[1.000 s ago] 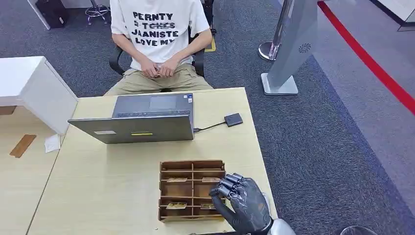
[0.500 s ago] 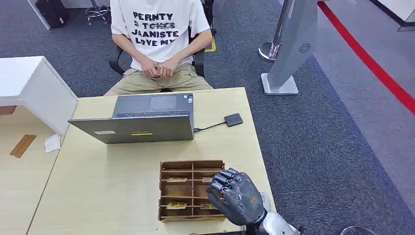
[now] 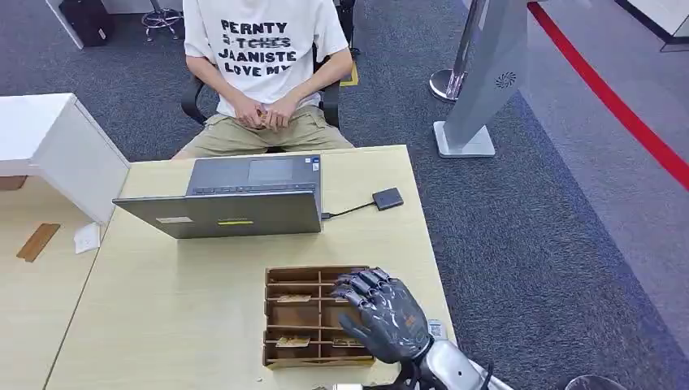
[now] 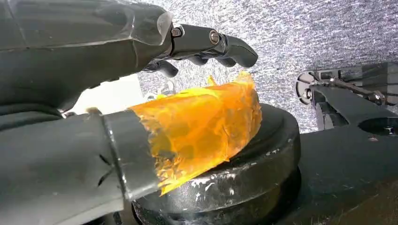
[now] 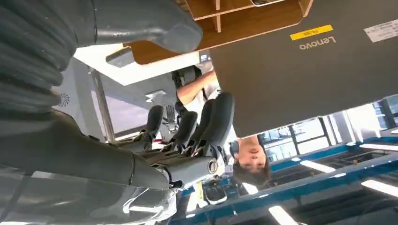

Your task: Pass the card to the sensor for recognition and then transmit it.

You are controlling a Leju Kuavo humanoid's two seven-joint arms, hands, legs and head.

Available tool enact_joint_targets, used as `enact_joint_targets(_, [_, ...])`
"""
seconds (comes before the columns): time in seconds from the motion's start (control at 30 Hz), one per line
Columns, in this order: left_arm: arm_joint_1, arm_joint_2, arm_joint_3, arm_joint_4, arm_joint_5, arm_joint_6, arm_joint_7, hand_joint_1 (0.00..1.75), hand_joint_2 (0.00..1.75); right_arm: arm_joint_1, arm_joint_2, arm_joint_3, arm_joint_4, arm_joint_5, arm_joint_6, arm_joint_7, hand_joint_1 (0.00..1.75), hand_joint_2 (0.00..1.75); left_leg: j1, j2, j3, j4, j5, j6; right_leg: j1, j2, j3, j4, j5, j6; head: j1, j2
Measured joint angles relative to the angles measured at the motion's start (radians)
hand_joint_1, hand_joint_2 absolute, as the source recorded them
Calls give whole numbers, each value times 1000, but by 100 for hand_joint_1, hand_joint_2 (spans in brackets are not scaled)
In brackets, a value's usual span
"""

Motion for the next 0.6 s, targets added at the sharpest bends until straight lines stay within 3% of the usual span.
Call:
enact_joint_targets(0.1, [0, 0, 0, 0, -2, 0, 0, 0, 0, -10, 9, 1, 19, -1, 3, 5, 73, 175, 0, 0, 0, 0, 0, 0, 0, 0, 0, 0, 0, 0, 0, 0])
enact_joint_targets(0.2, [0, 0, -1, 0, -3, 0, 0, 0, 0, -17, 16, 1, 37, -2, 6, 9, 84, 175, 0, 0, 0, 0, 0, 0, 0, 0, 0, 0, 0, 0, 0, 0])
enact_joint_targets(0.23, [0, 0, -1, 0, -3, 0, 0, 0, 0, -19, 18, 1, 42, -2, 6, 10, 79, 175, 0, 0, 0, 0, 0, 0, 0, 0, 0, 0, 0, 0, 0, 0])
enact_joint_targets(0.3, [0, 0, -1, 0, -4, 0, 1, 0, 0, -23, 23, 1, 52, -2, 12, 13, 84, 175, 0, 0, 0, 0, 0, 0, 0, 0, 0, 0, 0, 0, 0, 0])
enact_joint_targets(0.47, [0, 0, -2, 0, -5, 0, 1, 0, 0, -30, 31, 1, 74, 0, 20, 21, 70, 175, 0, 0, 0, 0, 0, 0, 0, 0, 0, 0, 0, 0, 0, 0])
enact_joint_targets(0.6, [0, 0, -3, 0, -3, 0, 2, 0, 0, -33, 33, 0, 86, 8, 32, 31, 73, 175, 0, 0, 0, 0, 0, 0, 0, 0, 0, 0, 0, 0, 0, 0])
